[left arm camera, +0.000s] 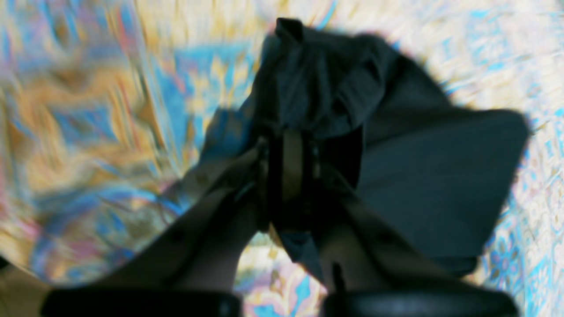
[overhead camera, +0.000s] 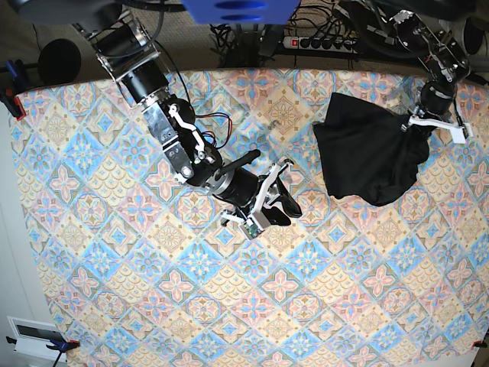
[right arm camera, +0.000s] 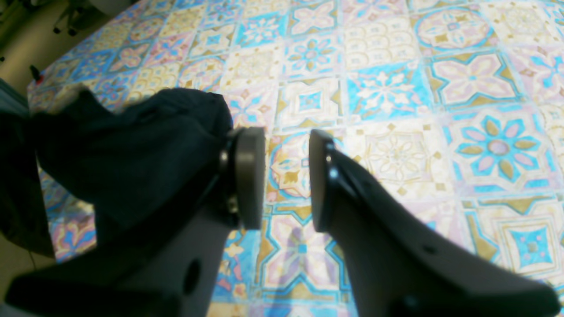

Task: Layout the t-shirt on the table in an organized manner, then fold the t-shirt properly
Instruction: 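Grasp the folded bundle with both grippers and lift it, then fold the bundle over with the left gripper toward the right gripper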

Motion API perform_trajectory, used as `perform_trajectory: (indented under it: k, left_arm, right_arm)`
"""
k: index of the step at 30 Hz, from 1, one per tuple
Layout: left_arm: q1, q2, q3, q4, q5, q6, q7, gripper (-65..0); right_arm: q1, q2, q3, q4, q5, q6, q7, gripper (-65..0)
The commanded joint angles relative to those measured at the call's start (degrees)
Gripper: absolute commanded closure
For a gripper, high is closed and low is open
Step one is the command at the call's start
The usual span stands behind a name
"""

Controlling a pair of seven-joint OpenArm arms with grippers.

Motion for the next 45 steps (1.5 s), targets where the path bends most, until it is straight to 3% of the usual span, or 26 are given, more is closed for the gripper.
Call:
perform_trajectory:
  k: [1,6,11,17,21,24,31,36,41,45]
  left_arm:
    - [-0.35,-0.80,-0.18,0.17,-0.73,-0.37,-1.11,-0.5]
    - [-0.35,-0.80,0.09,-1.41,-0.82,-0.37,-1.02,-5.3]
    - [-0.18,-0.80,0.09,-1.41,-1.96,-0.37,-1.02,-16.5]
    - [2.37,-5.64,-0.26,-1.32,-16.38,-0.37,-0.93,-25.0]
    - [4.22,-7.92,-0.97,-1.32,-25.26,-0.37,-1.11,-25.1]
    - [4.48,-7.92,-3.17,-1.32,-27.98,-0.37,-1.02,-25.1]
    - [4.48,-7.92,-5.36,0.08,-30.71,-0.46,-1.02,-25.1]
    - [5.45,-7.66,-5.19,6.15,-30.80,-0.63,-1.02,-24.7]
    - [5.36,-7.66,-5.10,7.47,-30.09,-0.63,-1.02,-22.7]
    - [5.71,-7.66,-5.28,7.47,-30.00,-0.63,-1.02,-19.9]
  right_arm:
    - [1.46,-0.40,0.05,0.89,0.70,0.40,1.70,-16.1]
    - [1.37,-0.40,-0.04,0.98,0.70,0.40,1.70,-16.1]
    - [0.93,-0.40,-0.04,1.15,0.70,0.40,1.70,-16.1]
    - [0.23,-0.40,-1.36,1.15,0.70,0.40,1.70,-16.1]
    - [0.23,-0.40,-3.29,1.15,0.70,0.40,1.70,-16.1]
    - [0.23,-0.40,-4.08,1.15,0.70,0.40,1.70,-16.1]
    - [0.23,-0.40,-8.92,1.24,0.70,0.75,1.61,-16.1]
    - [0.23,-0.40,-13.05,1.24,0.61,3.91,-1.99,-16.0]
    - [0.23,-0.40,-13.40,1.24,0.44,5.50,-4.19,-16.0]
    - [0.58,-0.57,-13.40,1.24,0.44,5.50,-4.19,-12.2]
